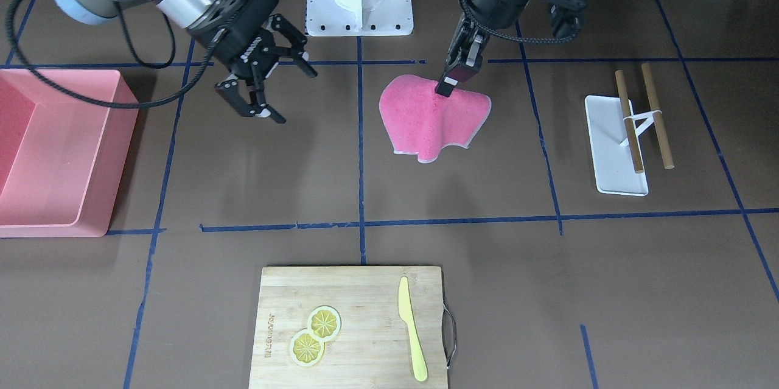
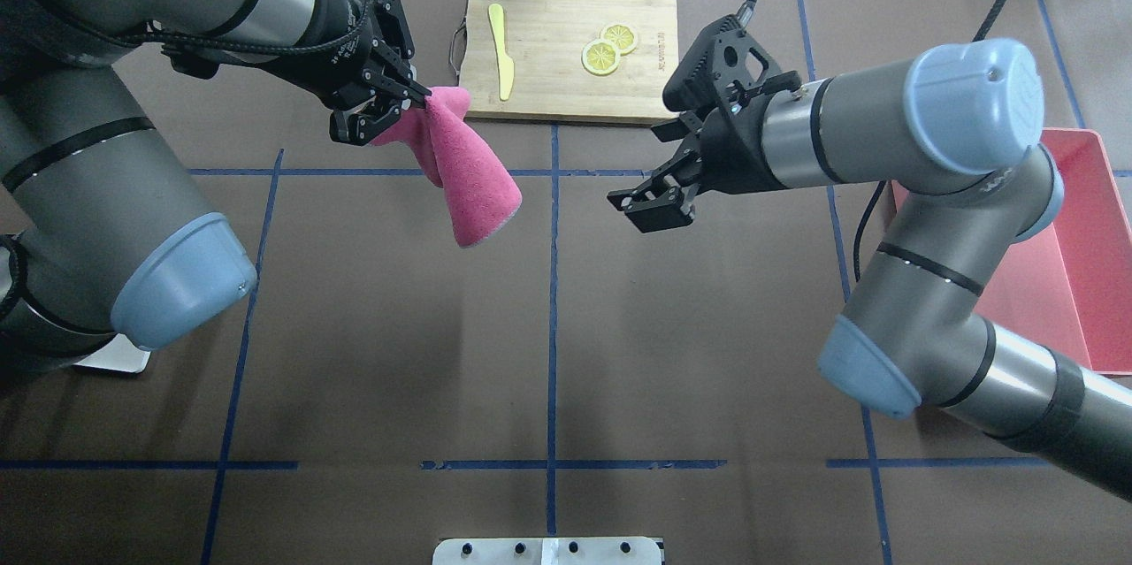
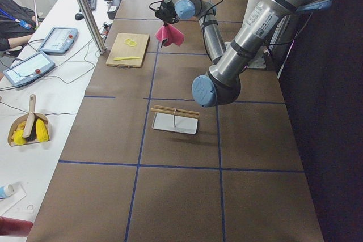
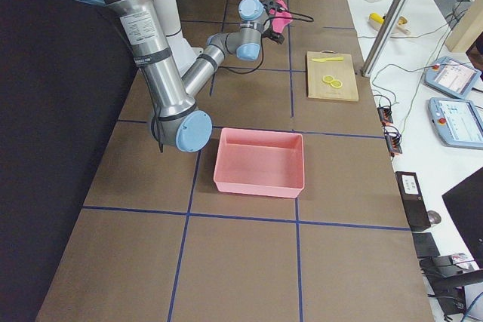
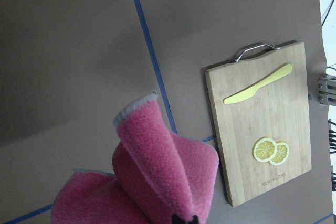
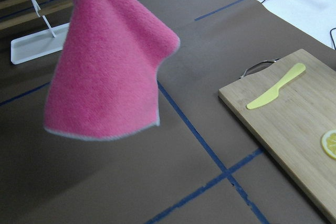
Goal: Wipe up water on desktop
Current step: 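Carry the cloth toward the table center while the right gripper approaches it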
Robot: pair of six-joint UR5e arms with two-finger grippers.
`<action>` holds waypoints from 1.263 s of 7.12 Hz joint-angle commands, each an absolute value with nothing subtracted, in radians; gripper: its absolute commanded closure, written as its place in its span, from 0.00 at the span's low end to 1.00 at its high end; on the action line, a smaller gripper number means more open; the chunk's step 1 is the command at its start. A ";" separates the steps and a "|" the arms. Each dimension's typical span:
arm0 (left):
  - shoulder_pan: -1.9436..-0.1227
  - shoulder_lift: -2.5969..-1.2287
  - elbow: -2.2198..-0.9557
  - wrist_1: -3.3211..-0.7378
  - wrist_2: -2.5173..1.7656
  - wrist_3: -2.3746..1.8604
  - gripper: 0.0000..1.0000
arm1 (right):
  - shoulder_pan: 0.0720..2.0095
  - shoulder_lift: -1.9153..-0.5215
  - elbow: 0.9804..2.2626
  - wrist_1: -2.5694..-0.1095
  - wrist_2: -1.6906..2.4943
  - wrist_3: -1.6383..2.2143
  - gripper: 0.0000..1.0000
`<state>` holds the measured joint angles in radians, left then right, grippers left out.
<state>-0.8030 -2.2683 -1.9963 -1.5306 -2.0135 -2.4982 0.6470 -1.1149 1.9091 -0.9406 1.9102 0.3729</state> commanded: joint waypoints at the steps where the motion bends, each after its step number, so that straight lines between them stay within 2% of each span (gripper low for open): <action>1: -0.767 -2.308 -1.982 -1.537 -2.009 -2.568 1.00 | 0.562 -1.083 1.910 -0.942 1.815 0.388 0.01; 4: -0.698 -2.338 -1.991 -1.546 -2.020 -2.588 1.00 | 0.548 -1.072 1.910 -0.940 1.786 0.388 0.00; 8: -0.703 -2.359 -1.994 -1.600 -2.059 -2.624 1.00 | 0.531 -1.072 1.908 -0.940 1.763 0.387 0.01; 9: -0.703 -2.361 -1.996 -1.601 -2.060 -2.626 1.00 | 0.531 -1.074 1.908 -0.940 1.763 0.385 0.05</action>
<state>-0.7019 -2.3591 -1.9946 -1.5915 -2.0545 -2.6143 0.5318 -1.0729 1.9084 -0.9403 1.7638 0.3864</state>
